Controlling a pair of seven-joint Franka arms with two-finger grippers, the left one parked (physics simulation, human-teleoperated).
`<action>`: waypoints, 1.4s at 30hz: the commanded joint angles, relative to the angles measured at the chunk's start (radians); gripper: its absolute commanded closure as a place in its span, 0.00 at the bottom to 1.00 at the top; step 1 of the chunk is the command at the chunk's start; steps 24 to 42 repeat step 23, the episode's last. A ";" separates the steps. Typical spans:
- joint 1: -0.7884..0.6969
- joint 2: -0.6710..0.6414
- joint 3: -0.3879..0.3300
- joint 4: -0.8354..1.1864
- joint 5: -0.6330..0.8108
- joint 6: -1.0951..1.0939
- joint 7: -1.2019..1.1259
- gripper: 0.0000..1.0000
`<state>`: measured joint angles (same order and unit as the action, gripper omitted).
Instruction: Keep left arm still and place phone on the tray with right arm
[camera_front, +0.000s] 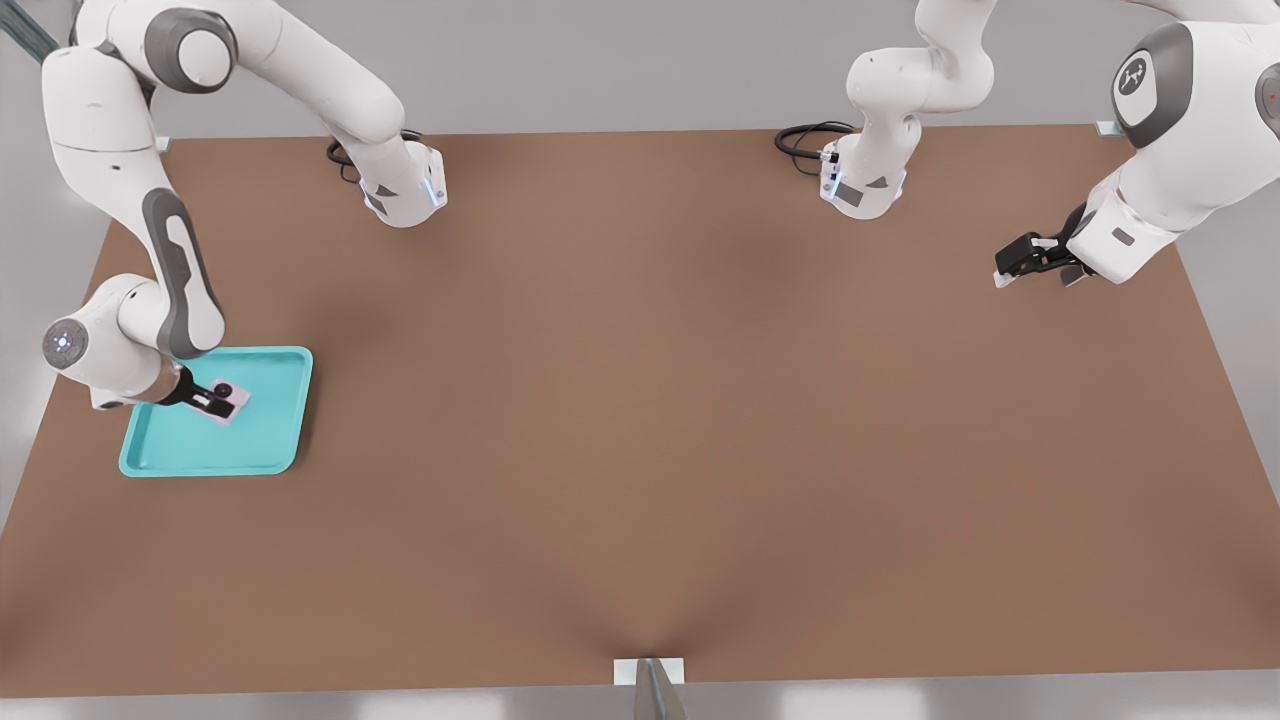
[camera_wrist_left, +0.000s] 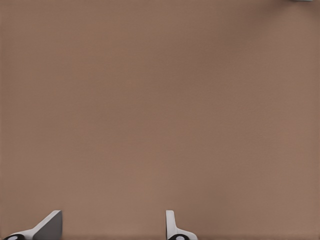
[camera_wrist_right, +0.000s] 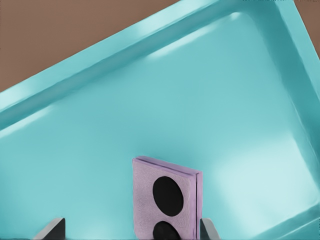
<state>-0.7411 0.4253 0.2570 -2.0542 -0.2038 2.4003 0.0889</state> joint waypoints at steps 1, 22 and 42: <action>0.000 -0.011 0.022 0.026 0.001 -0.018 -0.587 0.00; 0.870 -0.322 -0.343 0.701 0.184 -0.957 -0.109 0.00; 0.870 -0.321 -0.343 0.701 0.184 -0.957 -0.109 0.00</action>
